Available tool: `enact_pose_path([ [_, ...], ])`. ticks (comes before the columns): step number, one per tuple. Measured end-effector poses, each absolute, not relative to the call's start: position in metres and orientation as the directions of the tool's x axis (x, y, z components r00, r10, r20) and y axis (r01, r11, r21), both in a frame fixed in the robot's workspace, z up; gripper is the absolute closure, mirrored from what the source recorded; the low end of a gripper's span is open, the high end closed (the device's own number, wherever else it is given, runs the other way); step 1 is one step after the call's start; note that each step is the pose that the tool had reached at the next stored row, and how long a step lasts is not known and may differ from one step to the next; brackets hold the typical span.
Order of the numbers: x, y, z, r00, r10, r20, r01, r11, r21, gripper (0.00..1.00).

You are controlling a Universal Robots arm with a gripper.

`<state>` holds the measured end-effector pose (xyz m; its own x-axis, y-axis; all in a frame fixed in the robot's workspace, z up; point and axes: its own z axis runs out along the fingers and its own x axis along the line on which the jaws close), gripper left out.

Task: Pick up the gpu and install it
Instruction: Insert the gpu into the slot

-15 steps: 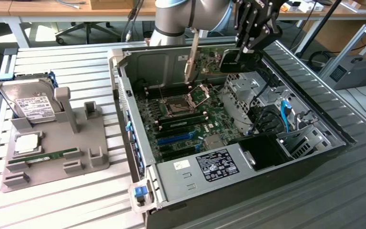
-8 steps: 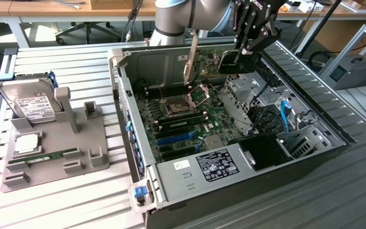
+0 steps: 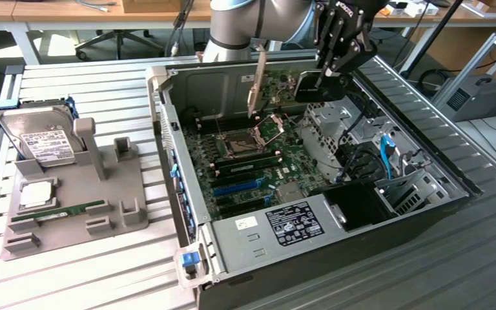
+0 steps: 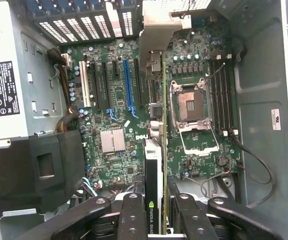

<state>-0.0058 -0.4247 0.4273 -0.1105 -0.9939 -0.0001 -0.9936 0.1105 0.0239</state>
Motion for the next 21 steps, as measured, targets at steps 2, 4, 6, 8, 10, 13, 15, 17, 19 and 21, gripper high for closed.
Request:
enact_pose_path([
  [2, -0.007, -0.425, 0.426, -0.109, -0.994, 0.0, -0.994, 0.109, 0.023, 0.73],
  [4, -0.007, -0.425, 0.425, -0.108, -0.994, -0.001, -0.994, 0.108, 0.021, 0.73],
  [6, -0.008, -0.425, 0.423, -0.107, -0.994, -0.001, -0.994, 0.107, 0.02, 0.73],
  [8, -0.008, -0.425, 0.422, -0.105, -0.994, -0.002, -0.994, 0.105, 0.018, 0.73],
  [10, -0.009, -0.425, 0.42, -0.103, -0.995, -0.002, -0.995, 0.103, 0.017, 0.73],
  [13, -0.009, -0.425, 0.418, -0.101, -0.995, -0.002, -0.995, 0.101, 0.015, 0.73],
  [15, -0.01, -0.425, 0.415, -0.097, -0.995, -0.003, -0.995, 0.097, 0.012, 0.73],
  [17, -0.011, -0.425, 0.412, -0.094, -0.996, -0.003, -0.996, 0.094, 0.01, 0.73],
  [19, -0.012, -0.425, 0.41, -0.091, -0.996, -0.004, -0.996, 0.091, 0.009, 0.73],
  [21, -0.013, -0.425, 0.408, -0.088, -0.996, -0.004, -0.996, 0.088, 0.007, 0.73],
])
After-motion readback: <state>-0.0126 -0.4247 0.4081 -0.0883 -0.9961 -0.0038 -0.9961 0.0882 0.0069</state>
